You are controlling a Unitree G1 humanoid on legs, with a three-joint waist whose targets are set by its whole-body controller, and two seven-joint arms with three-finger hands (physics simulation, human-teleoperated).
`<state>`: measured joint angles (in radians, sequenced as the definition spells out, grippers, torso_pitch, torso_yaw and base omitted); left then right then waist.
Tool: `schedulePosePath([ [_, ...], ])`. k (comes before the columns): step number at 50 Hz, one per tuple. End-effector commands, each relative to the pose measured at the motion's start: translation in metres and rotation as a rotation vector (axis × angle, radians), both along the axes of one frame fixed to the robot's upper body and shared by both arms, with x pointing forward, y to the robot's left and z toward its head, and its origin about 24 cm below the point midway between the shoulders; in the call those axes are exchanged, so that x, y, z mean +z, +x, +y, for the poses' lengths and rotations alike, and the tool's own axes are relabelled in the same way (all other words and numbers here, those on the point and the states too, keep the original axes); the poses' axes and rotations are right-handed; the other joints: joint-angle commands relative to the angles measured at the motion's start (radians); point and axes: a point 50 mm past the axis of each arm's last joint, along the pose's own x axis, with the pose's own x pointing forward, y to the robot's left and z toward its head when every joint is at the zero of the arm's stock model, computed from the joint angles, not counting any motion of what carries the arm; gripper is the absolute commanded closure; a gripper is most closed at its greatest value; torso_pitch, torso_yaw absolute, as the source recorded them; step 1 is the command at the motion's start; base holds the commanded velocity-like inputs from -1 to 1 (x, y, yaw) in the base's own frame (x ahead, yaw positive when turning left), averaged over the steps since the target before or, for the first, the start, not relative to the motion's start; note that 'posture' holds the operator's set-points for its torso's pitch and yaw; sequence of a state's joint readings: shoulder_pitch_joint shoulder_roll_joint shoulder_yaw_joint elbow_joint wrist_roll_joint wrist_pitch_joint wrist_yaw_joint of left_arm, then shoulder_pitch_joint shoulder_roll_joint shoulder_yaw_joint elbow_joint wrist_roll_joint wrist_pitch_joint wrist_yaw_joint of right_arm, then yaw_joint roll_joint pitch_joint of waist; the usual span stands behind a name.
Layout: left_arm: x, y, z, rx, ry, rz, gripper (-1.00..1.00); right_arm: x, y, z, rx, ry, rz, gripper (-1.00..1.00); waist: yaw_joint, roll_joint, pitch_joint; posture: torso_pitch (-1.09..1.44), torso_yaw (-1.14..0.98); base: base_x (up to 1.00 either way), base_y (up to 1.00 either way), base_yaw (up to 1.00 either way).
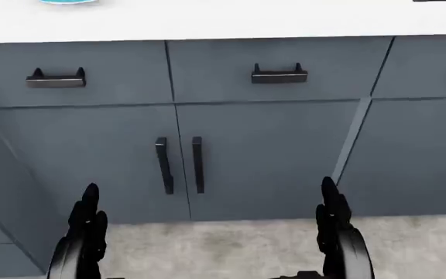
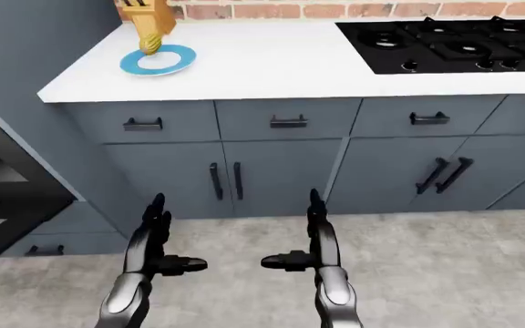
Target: Place the corn on the rack of the oven.
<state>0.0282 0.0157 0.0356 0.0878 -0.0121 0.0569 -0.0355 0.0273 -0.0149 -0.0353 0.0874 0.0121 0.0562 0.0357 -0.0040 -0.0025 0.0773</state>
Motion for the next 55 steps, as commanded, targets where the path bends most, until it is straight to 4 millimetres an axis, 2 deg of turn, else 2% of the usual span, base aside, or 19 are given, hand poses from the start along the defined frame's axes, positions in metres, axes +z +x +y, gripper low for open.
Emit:
schedulePosePath([
  [1, 0.031, 0.010, -0.001, -0.011, -0.010, -0.169, -1.00, 0.031, 0.009, 0.003, 0.018, -0.002, -0.164, -1.00, -0.002, -0.008, -0.001, 0.00, 0.00, 0.00, 0.00, 0.00],
  [3, 0.031, 0.009, -0.001, -0.012, -0.011, -0.169, -1.00, 0.031, 0.008, 0.003, 0.023, -0.004, -0.163, -1.00, 0.008, -0.001, -0.062, 0.00, 0.00, 0.00, 0.00, 0.00],
  [4, 0.031, 0.009, -0.001, -0.012, -0.010, -0.169, -1.00, 0.031, 0.008, 0.003, 0.024, -0.003, -0.164, -1.00, 0.008, -0.001, -0.052, 0.00, 0.00, 0.00, 0.00, 0.00],
  [5, 0.033, 0.009, -0.001, -0.012, -0.013, -0.169, -1.00, 0.032, 0.008, 0.004, 0.025, -0.004, -0.164, -1.00, 0.006, -0.006, -0.017, 0.00, 0.00, 0.00, 0.00, 0.00],
  [7, 0.033, 0.008, -0.001, -0.013, -0.012, -0.168, -1.00, 0.030, 0.009, 0.003, 0.025, -0.007, -0.164, -1.00, 0.007, -0.007, -0.069, 0.00, 0.00, 0.00, 0.00, 0.00],
  [8, 0.033, 0.009, -0.001, -0.013, -0.013, -0.168, -1.00, 0.031, 0.008, 0.004, 0.026, -0.007, -0.165, -1.00, 0.007, -0.007, -0.074, 0.00, 0.00, 0.00, 0.00, 0.00],
  [23, 0.032, 0.009, -0.001, -0.010, -0.014, -0.169, -1.00, 0.032, 0.009, 0.002, 0.023, -0.013, -0.169, -1.00, 0.007, -0.004, -0.090, 0.00, 0.00, 0.00, 0.00, 0.00],
  [33, 0.036, 0.017, 0.001, 0.010, -0.002, -0.187, -1.00, 0.041, 0.014, 0.000, 0.008, -0.020, -0.189, -1.00, 0.007, -0.003, -0.088, 0.00, 0.00, 0.00, 0.00, 0.00],
  [39, 0.046, 0.030, 0.003, 0.024, 0.000, -0.204, -1.00, 0.053, 0.027, -0.002, -0.002, -0.024, -0.206, -1.00, 0.006, -0.003, -0.085, 0.00, 0.00, 0.00, 0.00, 0.00],
  [46, 0.062, 0.042, 0.005, 0.034, -0.001, -0.229, -1.00, 0.066, 0.033, -0.006, -0.027, -0.029, -0.220, -1.00, 0.008, -0.003, -0.086, 0.00, 0.00, 0.00, 0.00, 0.00],
  [55, 0.086, 0.055, -0.003, 0.015, -0.014, -0.252, -1.00, 0.095, 0.049, -0.007, -0.030, -0.044, -0.239, -1.00, 0.008, -0.005, -0.085, 0.00, 0.00, 0.00, 0.00, 0.00],
])
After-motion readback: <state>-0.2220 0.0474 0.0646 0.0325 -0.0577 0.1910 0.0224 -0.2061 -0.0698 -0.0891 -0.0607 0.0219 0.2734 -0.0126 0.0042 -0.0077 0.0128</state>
